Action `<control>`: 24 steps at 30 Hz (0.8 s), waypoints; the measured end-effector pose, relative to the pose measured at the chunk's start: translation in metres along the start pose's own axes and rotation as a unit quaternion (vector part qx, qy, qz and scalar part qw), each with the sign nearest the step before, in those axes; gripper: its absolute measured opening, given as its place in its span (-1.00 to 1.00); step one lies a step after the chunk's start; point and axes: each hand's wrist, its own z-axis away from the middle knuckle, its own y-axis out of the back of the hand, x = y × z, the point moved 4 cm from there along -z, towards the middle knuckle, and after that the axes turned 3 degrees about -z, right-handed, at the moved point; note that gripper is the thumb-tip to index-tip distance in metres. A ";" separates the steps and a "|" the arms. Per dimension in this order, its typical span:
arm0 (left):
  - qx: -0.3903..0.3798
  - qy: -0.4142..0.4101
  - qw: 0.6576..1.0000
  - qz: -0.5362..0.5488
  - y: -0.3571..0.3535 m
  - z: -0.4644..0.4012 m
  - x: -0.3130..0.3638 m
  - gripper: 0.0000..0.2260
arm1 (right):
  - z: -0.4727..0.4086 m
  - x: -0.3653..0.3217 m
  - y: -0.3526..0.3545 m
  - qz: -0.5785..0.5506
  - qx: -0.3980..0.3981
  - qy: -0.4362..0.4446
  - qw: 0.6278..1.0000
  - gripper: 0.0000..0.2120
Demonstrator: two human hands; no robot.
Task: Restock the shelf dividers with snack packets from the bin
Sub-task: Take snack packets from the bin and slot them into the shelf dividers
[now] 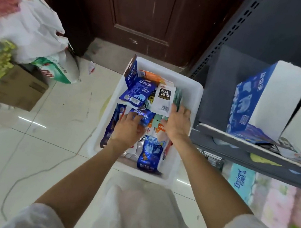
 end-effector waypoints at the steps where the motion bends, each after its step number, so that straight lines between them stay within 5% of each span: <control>1: 0.003 -0.005 1.000 -0.009 -0.001 0.001 0.000 -0.59 | -0.002 -0.002 0.000 0.029 0.012 0.020 0.999 -0.46; 8: -0.018 -0.011 1.000 0.004 -0.007 0.004 0.000 -0.55 | 0.003 0.001 0.007 -0.018 0.067 0.035 0.997 -0.81; 19: -0.071 0.015 0.997 0.021 0.002 0.001 0.006 -0.52 | 0.014 0.006 0.036 -0.045 0.093 0.013 0.995 -0.77; 22: -0.077 0.033 0.986 0.148 0.024 0.006 0.020 -0.63 | 0.039 0.015 0.066 -0.149 0.171 -0.037 0.973 -0.82; 24: -0.065 0.063 0.947 0.308 0.043 0.017 0.031 -0.67 | 0.064 0.022 0.083 -0.268 0.215 -0.071 0.937 -0.85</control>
